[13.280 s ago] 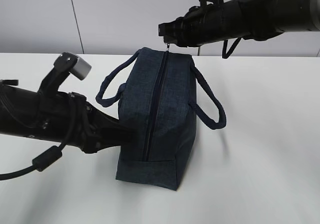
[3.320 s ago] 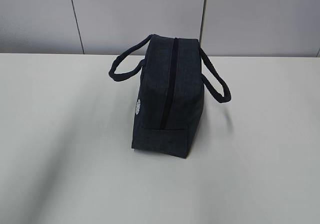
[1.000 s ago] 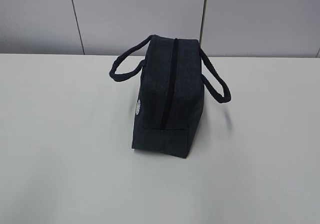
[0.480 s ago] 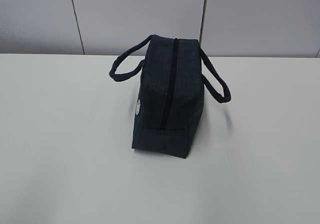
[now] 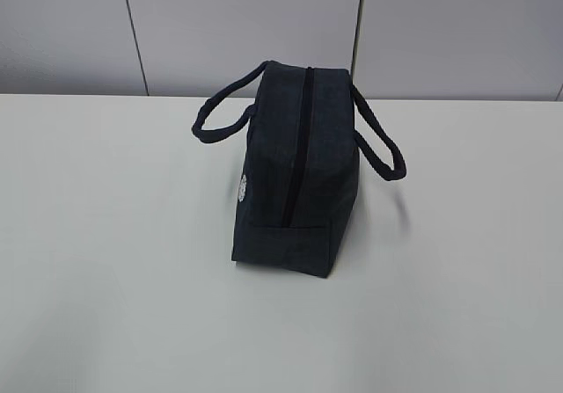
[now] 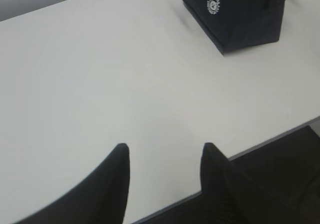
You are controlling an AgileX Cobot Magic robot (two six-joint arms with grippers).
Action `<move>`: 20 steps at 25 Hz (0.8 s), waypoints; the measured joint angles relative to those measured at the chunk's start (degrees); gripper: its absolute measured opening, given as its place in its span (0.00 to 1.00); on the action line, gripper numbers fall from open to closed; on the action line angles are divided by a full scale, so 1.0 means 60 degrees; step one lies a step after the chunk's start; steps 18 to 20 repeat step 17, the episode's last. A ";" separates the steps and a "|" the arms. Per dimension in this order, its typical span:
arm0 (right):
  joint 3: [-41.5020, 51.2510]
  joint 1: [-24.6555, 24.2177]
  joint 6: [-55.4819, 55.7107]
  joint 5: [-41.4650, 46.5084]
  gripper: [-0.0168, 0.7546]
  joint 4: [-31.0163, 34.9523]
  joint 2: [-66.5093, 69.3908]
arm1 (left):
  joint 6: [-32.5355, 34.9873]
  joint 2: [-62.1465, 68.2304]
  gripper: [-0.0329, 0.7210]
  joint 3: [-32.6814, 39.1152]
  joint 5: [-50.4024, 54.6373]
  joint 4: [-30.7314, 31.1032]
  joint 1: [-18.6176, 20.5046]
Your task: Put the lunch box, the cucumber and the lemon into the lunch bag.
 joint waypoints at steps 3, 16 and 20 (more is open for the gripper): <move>0.0000 0.0000 0.0004 0.0000 0.57 0.0000 0.0000 | 0.0000 0.0000 0.47 0.0000 0.0000 -0.0017 0.0453; 0.0000 0.0000 0.0021 -0.0006 0.57 0.0000 0.0000 | 0.0000 0.0000 0.47 0.0000 0.0000 -0.0017 0.0622; 0.0000 0.0000 0.0021 -0.0006 0.57 0.0000 0.0000 | 0.0000 0.0000 0.47 0.0000 0.0000 -0.0017 0.0622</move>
